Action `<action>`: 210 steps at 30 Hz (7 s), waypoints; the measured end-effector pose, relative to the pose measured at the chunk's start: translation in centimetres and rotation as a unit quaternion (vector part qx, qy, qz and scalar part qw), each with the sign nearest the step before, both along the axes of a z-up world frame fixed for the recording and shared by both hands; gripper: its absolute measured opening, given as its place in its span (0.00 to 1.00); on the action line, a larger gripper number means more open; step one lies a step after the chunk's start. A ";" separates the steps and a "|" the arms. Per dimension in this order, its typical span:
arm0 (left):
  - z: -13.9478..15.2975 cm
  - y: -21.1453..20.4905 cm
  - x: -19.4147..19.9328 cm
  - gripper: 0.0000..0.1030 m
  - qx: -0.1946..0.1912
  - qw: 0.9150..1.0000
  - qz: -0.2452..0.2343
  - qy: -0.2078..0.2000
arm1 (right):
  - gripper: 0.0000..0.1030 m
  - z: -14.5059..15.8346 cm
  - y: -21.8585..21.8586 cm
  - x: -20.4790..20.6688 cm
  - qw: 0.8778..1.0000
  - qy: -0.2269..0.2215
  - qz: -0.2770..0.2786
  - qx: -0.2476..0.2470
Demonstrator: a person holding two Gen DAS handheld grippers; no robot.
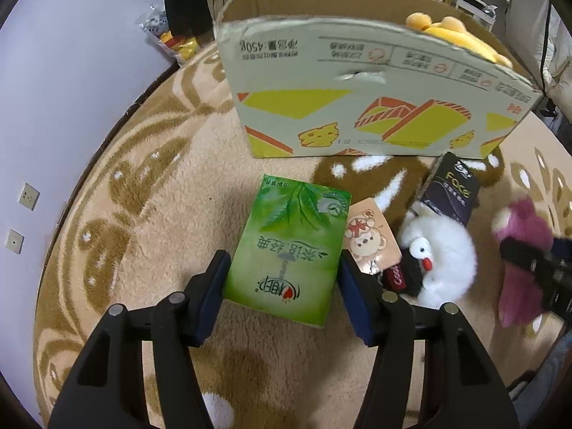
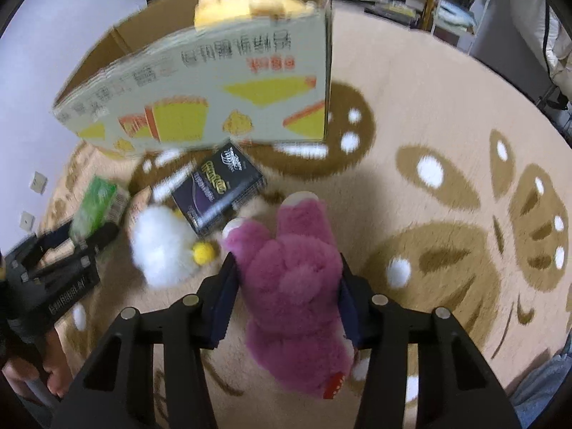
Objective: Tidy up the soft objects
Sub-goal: 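Grasp the pink bear with the right gripper while the left grasps the green tissue pack, then carry the pink bear and green tissue pack into the box and release both, then withdraw both grippers from the box toward the white plush and black tissue pack, then grasp the white fluffy plush with the left gripper while the right grasps the black Face tissue pack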
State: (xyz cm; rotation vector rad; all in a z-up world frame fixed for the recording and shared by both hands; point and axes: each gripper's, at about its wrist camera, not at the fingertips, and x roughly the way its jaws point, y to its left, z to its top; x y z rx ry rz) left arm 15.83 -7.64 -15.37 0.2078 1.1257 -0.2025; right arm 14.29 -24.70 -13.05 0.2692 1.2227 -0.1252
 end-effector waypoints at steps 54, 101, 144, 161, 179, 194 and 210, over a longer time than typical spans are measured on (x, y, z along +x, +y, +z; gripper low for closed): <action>16.4 0.5 -0.3 0.56 -0.014 0.952 0.048 -0.303 | 0.53 17.3 1.1 3.8 0.944 -0.307 0.012 -0.120; 11.8 -1.6 5.1 0.54 -0.038 0.978 0.021 -0.202 | 0.94 12.5 -0.2 7.8 0.962 -0.263 0.067 -0.026; 10.4 0.1 -3.9 0.90 -0.020 0.990 0.037 -0.136 | 1.00 10.9 -0.3 -0.2 0.981 -0.192 0.019 -0.016; 5.5 -1.9 -2.5 0.90 -0.013 0.995 0.027 -0.098 | 1.00 6.2 -0.9 1.8 0.991 -0.132 0.008 -0.011; 1.6 -3.7 -1.2 0.90 -0.068 0.997 0.029 -0.036 | 1.00 2.0 -2.0 4.1 0.997 -0.073 -0.001 0.031; -0.6 -6.5 -1.6 0.90 -0.063 0.998 -0.026 -0.003 | 1.00 0.4 -2.4 4.5 0.998 -0.046 -0.006 0.049; -2.2 -5.9 -1.0 0.80 -0.055 0.998 0.010 0.001 | 1.00 -0.6 -2.1 4.8 0.997 -0.043 0.007 0.062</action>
